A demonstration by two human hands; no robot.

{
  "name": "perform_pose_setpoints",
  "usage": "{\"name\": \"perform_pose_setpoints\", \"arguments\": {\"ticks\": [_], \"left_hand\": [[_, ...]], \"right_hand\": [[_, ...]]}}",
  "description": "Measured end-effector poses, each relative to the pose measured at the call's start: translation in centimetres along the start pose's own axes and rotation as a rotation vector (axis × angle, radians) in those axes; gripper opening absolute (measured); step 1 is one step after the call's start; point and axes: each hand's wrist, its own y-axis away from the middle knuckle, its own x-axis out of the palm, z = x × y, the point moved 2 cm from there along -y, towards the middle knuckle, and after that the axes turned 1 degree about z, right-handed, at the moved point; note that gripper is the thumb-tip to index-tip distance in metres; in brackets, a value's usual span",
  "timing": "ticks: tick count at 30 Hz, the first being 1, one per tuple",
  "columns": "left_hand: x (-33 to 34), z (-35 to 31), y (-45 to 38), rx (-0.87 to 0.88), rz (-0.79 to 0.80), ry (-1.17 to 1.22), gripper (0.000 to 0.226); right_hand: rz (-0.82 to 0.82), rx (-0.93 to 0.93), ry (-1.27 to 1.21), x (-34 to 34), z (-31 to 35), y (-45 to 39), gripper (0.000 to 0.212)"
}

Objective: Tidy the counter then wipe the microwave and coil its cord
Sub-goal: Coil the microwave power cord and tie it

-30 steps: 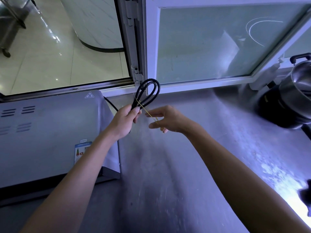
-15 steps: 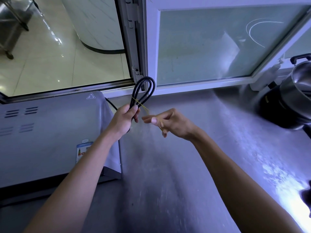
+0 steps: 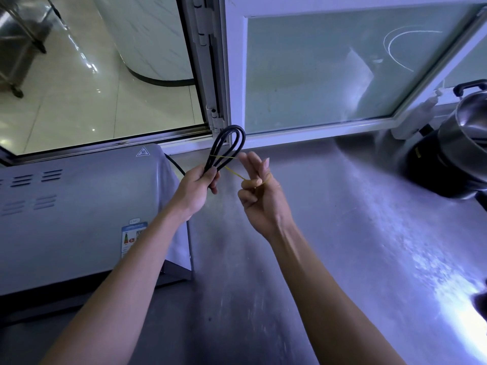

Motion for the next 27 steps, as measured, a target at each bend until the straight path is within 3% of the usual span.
{"name": "perform_pose_setpoints", "arguments": {"ticks": [4, 12, 19, 24, 27], "left_hand": [[0.4, -0.4, 0.3, 0.021, -0.025, 0.023, 0.03], [1.0, -1.9, 1.6, 0.097, -0.094, 0.041, 0.03], [0.6, -1.2, 1.7, 0.225, -0.024, -0.181, 0.021], [0.9, -1.7, 1.6, 0.339, -0.008, -0.33, 0.035], [0.7, -1.9, 1.6, 0.461, 0.012, -0.485, 0.024]], "right_hand": [[-0.102, -0.006, -0.197, 0.9, -0.9, 0.3, 0.046], [-0.219, -0.006, -0.25, 2.0, -0.1, 0.1, 0.058], [-0.125, 0.049, -0.006, 1.1, 2.8, 0.0, 0.064], [-0.07, 0.113, 0.164, 0.1, 4.4, 0.4, 0.051], [-0.061, 0.139, 0.311, -0.6, 4.9, 0.6, 0.059]]}}
